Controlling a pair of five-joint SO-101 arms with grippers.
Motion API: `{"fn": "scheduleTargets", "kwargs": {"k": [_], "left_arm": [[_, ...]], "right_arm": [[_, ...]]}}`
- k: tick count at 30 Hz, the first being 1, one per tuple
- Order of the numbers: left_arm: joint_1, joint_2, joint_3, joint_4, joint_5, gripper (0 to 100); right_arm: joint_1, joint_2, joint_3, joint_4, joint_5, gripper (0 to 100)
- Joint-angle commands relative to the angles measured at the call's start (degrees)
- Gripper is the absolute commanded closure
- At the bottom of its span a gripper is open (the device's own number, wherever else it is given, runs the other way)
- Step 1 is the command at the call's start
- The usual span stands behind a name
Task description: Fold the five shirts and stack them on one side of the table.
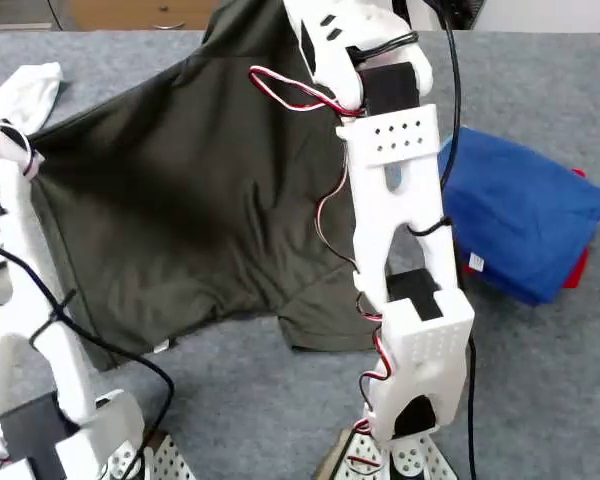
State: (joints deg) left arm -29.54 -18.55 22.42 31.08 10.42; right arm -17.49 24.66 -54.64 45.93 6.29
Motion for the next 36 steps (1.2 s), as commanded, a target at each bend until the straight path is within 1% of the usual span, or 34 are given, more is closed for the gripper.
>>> {"fn": "scheduleTargets", "kwargs": {"k": [1,6,10,14,16,19,21,24,28,32,36], "left_arm": [[0.3,0.3,-7.5,7.8,-0.3,98],[1.3,0.3,-7.6,16.3,-0.4,98],[1.6,0.3,-7.6,23.7,-5.1,98],[1.5,0.3,-7.6,28.1,-8.0,98],[1.6,0.3,-7.6,29.9,-9.4,98],[2.8,0.0,-6.4,33.1,-12.5,98],[4.0,-1.7,-3.1,33.5,-15.0,98],[4.7,-7.3,4.1,33.3,-17.1,98],[4.3,-18.8,13.7,33.3,-18.6,98],[4.7,-31.0,22.9,33.6,-19.6,98],[4.7,-39.8,31.5,33.5,-20.9,98]], "right_arm": [[1.3,-0.6,-0.3,-0.1,0.1,99.5],[0.9,-1.7,-2.1,7.5,6.4,99.5],[1.3,-1.7,-2.2,12.2,10.7,99.5],[0.7,-3.1,-1.7,21.7,16.6,99.5],[0.7,-4.0,-1.9,24.8,19.2,99.5],[1.1,-6.2,-1.8,28.4,20.2,99.5],[1.8,-8.0,-1.5,31.9,20.3,99.5],[2.1,-10.2,-1.5,38.1,21.6,99.5],[2.1,-12.9,-1.5,45.6,21.7,99.5],[2.1,-14.8,-1.5,50.7,21.7,99.5],[2.6,-15.9,-1.5,54.6,21.7,99.5]]}}
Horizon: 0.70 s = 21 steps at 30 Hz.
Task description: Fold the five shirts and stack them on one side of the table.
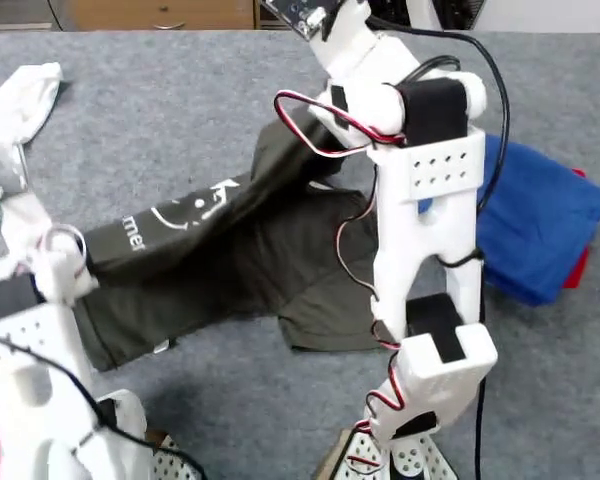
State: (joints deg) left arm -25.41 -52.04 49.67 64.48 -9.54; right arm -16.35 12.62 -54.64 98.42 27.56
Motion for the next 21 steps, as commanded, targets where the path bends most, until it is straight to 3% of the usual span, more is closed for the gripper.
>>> {"fn": "scheduleTargets", "kwargs": {"k": [1,9,14,21], "left_arm": [[0.4,-7.7,6.1,0.1,-1.4,98],[0.3,-10.8,12.9,0.4,-2.8,98],[0.2,-10.8,12.9,0.5,-2.8,98],[0.3,-10.8,13.0,3.7,-4.7,98]], "right_arm": [[1.8,-4.0,-1.5,2.7,0.4,99.5],[3.8,-9.8,7.8,3.8,2.1,99.5],[2.2,-21.8,28.4,1.9,1.8,99.5],[3.9,-40.3,66.1,-17.1,2.1,99.5]]}}
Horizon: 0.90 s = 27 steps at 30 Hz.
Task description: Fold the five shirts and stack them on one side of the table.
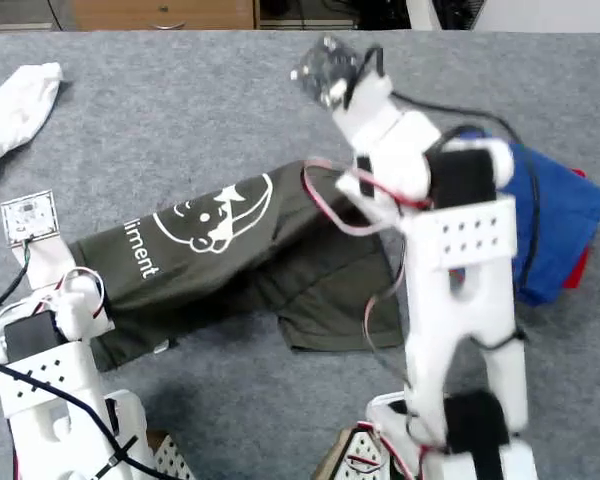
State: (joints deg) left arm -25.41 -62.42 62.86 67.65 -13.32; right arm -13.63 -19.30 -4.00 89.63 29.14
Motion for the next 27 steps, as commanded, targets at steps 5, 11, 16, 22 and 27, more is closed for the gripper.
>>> {"fn": "scheduleTargets", "kwargs": {"k": [5,11,16,22,27], "left_arm": [[0.3,-0.4,2.6,0.5,-3.4,98],[0.1,-0.4,5.4,0.5,-5.1,98],[0.2,-0.4,4.9,0.5,-4.9,98],[0.2,-0.4,5.1,1.5,-5.1,98],[0.3,-0.4,3.4,4.2,-5.3,97]], "right_arm": [[3.6,-18.5,38.5,-18.9,0.5,99.5],[5.7,-28.3,53.8,-22.2,0.6,99.5],[5.4,-35.5,61.1,-22.1,0.7,99.5],[5.3,-40.9,68.8,-22.3,4.2,99.4],[5.3,-43.1,72.0,-23.1,4.9,87.8]]}}
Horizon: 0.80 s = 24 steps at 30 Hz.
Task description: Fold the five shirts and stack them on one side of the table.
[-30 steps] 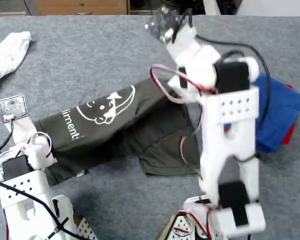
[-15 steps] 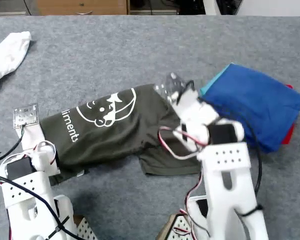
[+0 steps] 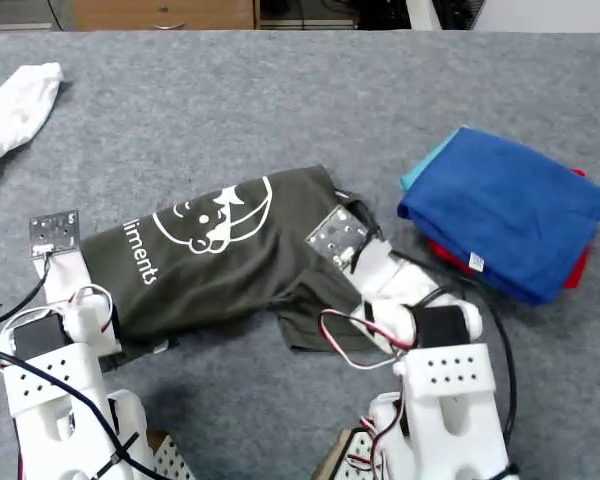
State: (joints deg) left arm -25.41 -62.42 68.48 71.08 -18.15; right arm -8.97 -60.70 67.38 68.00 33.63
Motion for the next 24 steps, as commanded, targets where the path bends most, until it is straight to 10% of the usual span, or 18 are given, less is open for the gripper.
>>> {"fn": "scheduleTargets", "kwargs": {"k": [1,10,16,24], "left_arm": [[0.2,-0.4,-2.6,0.8,-1.1,96],[0.2,-0.4,-14.6,9.5,-1.9,80],[0.7,1.2,-31.3,15.1,-1.2,99],[2.5,29.1,-38.1,8.1,6.9,98]], "right_arm": [[0.7,-2.2,0.7,-1.5,0.4,83.7],[0.7,-7.0,-8.2,4.3,0.7,67.3],[1.0,-2.3,-18.0,1.1,-1.2,99.8],[-0.5,27.3,-29.8,-14.5,-11.7,99.5]]}}
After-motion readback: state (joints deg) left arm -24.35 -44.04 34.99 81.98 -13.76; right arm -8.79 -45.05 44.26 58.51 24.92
